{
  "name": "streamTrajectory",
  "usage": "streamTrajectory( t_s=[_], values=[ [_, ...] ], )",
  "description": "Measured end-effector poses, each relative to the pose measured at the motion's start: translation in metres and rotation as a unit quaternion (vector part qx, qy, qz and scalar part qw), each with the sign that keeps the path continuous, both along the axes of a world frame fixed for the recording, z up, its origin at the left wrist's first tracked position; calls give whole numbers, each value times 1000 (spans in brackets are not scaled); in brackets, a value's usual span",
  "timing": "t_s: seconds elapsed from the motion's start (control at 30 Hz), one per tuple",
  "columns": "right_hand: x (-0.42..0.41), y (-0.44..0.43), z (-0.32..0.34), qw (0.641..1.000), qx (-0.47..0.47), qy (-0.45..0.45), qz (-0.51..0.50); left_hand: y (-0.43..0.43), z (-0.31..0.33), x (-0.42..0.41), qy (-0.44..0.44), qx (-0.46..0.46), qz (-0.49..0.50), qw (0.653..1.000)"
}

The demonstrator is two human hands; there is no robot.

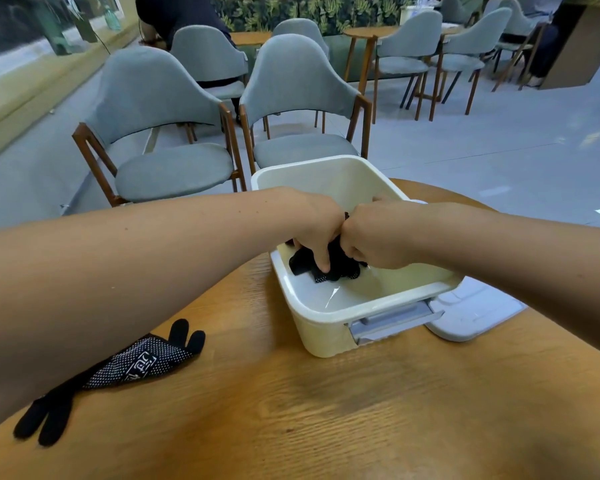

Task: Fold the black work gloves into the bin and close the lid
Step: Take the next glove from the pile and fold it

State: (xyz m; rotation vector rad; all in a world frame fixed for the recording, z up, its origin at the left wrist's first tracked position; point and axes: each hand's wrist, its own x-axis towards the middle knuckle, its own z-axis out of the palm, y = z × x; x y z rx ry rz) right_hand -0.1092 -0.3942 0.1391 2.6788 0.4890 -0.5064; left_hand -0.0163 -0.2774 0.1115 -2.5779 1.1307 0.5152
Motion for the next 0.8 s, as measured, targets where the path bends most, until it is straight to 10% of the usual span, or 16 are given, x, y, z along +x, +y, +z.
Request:
streamTrajectory(
  t_s=[0.8],
  values=[
    [-74,67,72,924,267,-247,115,159,80,-89,-153,-315,70,934]
  ],
)
